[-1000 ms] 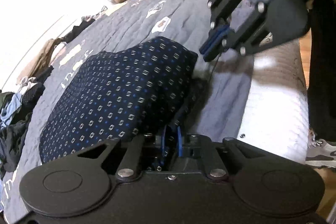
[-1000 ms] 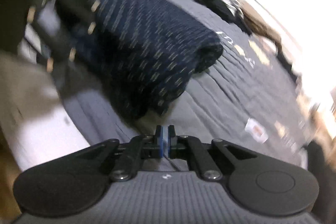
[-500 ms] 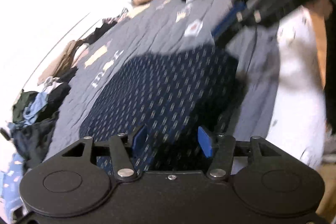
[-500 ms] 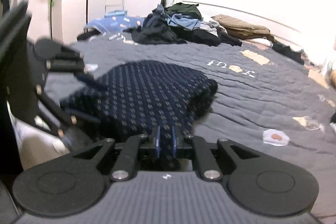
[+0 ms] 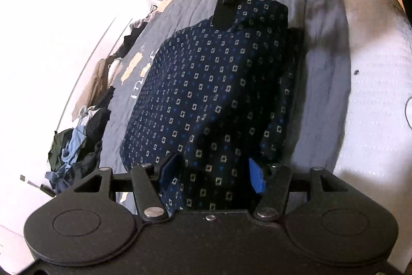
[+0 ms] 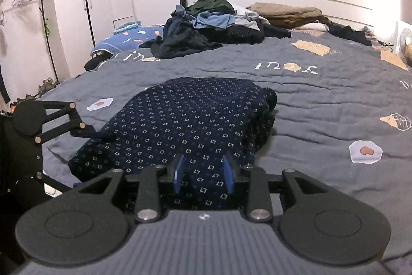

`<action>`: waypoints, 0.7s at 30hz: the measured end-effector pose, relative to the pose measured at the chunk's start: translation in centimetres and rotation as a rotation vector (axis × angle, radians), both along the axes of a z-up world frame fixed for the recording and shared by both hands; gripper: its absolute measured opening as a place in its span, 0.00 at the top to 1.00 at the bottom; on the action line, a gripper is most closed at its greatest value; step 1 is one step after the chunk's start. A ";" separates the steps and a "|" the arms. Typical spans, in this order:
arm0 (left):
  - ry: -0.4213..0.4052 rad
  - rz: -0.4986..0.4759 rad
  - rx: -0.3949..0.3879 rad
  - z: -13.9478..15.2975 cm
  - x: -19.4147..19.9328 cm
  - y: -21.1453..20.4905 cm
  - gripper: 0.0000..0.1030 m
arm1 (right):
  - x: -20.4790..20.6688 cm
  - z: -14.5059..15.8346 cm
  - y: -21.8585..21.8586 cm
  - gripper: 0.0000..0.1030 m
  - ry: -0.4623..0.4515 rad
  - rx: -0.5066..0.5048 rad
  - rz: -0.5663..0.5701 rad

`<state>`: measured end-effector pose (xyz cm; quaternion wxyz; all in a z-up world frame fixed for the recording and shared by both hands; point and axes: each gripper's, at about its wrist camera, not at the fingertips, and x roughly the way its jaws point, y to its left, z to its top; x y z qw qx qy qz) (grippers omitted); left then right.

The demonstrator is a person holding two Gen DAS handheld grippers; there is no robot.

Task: Fold clothes

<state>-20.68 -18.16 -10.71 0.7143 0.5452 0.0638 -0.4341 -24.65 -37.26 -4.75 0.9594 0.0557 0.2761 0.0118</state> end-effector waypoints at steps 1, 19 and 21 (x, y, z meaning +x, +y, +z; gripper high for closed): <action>0.001 0.002 0.000 0.1 0.1 0.1 0.65 | 0.1 -0.1 0.0 0.68 0.005 0.005 -0.006; 0.171 0.068 -0.067 4.4 2.4 2.5 0.87 | 0.2 0.4 -1.0 0.62 -0.008 0.102 -0.047; 0.190 0.087 -0.091 5.0 3.1 2.8 0.87 | 0.1 0.6 -1.2 0.60 -0.025 0.124 -0.050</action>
